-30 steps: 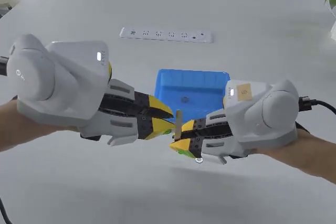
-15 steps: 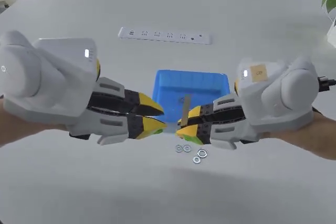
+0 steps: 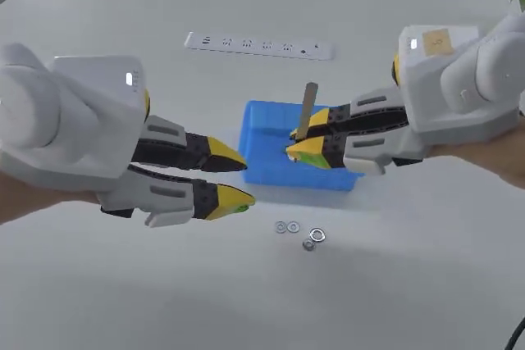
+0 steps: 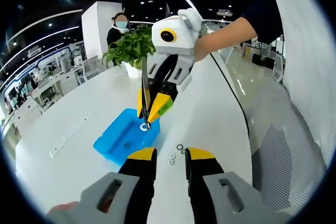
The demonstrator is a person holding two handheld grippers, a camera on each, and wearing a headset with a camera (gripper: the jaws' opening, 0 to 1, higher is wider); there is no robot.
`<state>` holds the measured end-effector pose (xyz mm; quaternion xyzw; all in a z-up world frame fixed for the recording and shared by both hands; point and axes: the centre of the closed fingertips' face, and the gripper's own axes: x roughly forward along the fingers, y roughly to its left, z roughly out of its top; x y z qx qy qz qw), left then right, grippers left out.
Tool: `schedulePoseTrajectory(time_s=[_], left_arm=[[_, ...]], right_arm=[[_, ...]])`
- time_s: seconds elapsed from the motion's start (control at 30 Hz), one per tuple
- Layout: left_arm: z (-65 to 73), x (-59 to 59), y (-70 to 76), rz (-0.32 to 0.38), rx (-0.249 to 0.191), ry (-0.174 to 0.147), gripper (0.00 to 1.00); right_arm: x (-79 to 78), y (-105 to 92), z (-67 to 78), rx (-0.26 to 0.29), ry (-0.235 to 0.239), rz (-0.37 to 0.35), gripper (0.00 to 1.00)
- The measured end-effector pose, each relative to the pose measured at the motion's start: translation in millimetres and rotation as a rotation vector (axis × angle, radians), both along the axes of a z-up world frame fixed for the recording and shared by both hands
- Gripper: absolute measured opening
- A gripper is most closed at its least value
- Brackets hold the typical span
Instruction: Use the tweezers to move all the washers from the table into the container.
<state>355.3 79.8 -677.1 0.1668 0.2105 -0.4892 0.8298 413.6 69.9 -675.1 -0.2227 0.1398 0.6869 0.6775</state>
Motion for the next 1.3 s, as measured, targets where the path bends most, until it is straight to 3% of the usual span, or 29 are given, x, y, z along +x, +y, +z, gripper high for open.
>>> schedulePoseTrajectory(time_s=[0.33,0.53,0.77,0.9,1.0,1.3], left_arm=[[-4.1,2.0,2.6,0.014,-0.011,0.018,0.32],[-10.6,4.6,9.4,0.032,-0.002,0.021,0.4],[-19.0,6.9,19.8,0.084,0.001,0.042,0.58],[-24.7,4.0,22.3,0.102,-0.009,0.079,0.62],[-28.9,4.8,25.9,0.124,-0.001,0.084,0.67],[-35.9,6.7,32.6,0.171,0.019,0.118,0.71]], right_arm=[[35.3,0.3,1.1,0.016,-0.016,-0.053,0.1],[53.7,-0.9,-7.0,0.016,-0.016,-0.081,0.1],[71.9,-6.1,-32.9,-0.017,-0.006,-0.107,0.1],[76.9,-7.3,-44.6,-0.027,0.002,-0.118,0.1],[80.1,-4.7,-54.4,-0.031,0.003,-0.124,0.1],[81.8,1.3,-83.4,-0.077,-0.009,-0.107,0.1]])
